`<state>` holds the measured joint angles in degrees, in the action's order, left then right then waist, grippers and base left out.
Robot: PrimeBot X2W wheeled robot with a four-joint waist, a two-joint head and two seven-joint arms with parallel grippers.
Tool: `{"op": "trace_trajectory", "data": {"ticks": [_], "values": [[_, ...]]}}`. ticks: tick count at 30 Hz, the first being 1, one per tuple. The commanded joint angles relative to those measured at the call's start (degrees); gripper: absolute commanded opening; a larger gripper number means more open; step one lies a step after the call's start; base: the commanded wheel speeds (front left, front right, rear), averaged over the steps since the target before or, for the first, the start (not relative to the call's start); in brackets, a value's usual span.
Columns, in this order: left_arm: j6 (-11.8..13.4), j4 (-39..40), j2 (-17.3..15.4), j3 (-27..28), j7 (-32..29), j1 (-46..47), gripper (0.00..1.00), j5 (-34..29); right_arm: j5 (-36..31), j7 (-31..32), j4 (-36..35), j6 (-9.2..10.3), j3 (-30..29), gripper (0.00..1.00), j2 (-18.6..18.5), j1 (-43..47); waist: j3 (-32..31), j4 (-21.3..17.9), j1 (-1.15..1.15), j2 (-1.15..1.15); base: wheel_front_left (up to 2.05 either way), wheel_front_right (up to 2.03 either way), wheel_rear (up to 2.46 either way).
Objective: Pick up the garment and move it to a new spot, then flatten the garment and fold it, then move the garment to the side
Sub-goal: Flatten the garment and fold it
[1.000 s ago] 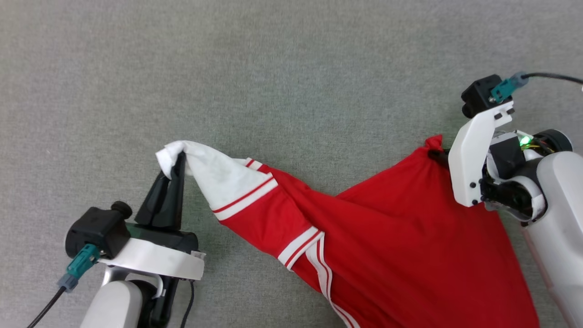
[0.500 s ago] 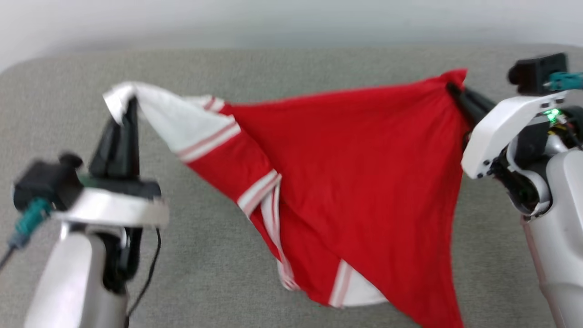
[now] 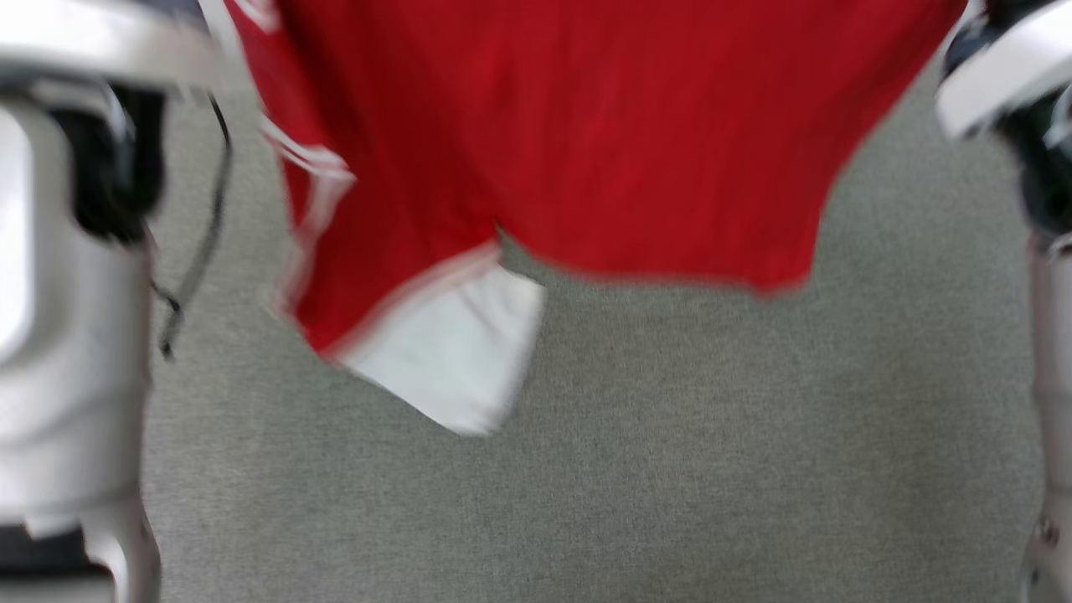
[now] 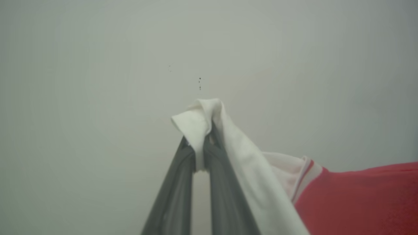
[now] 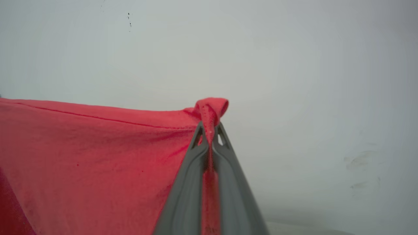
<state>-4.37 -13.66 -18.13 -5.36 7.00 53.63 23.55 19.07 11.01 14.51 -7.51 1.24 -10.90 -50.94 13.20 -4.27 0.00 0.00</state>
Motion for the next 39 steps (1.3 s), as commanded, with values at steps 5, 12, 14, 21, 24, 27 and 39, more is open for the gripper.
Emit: {"op": "trace_trajectory", "data": {"ticks": [5, 12, 14, 21, 24, 27, 39], "values": [[0.3, -3.2, -1.4, 0.2, -0.4, 13.3, 0.0, -1.3, -0.5, -0.3, -1.0, 0.05, -2.2, 0.0, -0.4, -10.7, 7.5, -0.9, 0.0, 0.0, 0.0, 0.0, 0.0], [-0.3, -6.9, -4.0, 0.1, -2.0, 29.5, 0.0, -2.3, -1.4, 0.0, 0.8, 0.05, -3.8, 0.0, -0.9, -25.6, 16.7, -1.5, 0.0, 0.0, 0.0, 0.0, 0.0], [-0.6, -8.5, -4.6, -0.2, -2.9, 33.2, 0.0, -2.3, -1.5, -0.1, 2.0, 0.05, -3.9, 0.0, -0.7, -29.1, 19.3, -1.8, 0.0, 0.0, 0.0, 0.0, 0.0], [-1.5, -13.6, -5.0, -1.4, -5.0, 42.7, 0.0, -1.6, -1.3, -1.0, 9.1, 0.05, -2.7, 0.0, -0.9, -40.3, 27.2, -2.1, 0.0, 0.0, 0.0, 0.0, 0.0], [-1.6, -14.9, -4.8, -2.0, -5.1, 43.9, 0.0, -1.6, -1.0, -1.7, 11.9, 0.05, -2.2, 0.0, -1.0, -42.7, 28.7, -2.1, 0.0, 0.0, 0.0, 0.0, 0.0], [-1.8, -16.9, -4.5, -2.7, -5.0, 44.5, 0.0, -1.4, -0.4, -2.8, 16.4, 0.05, -1.3, 0.0, -1.1, -45.4, 30.4, -2.1, 0.0, 0.0, 0.0, 0.0, 0.0], [-2.7, -26.7, -2.0, -3.2, 0.1, 36.8, 0.0, 3.4, 4.8, -6.7, 33.5, 0.05, 6.6, 0.0, -1.6, -44.7, 30.9, -1.0, 0.0, 0.0, 0.0, 0.0, 0.0]]}}
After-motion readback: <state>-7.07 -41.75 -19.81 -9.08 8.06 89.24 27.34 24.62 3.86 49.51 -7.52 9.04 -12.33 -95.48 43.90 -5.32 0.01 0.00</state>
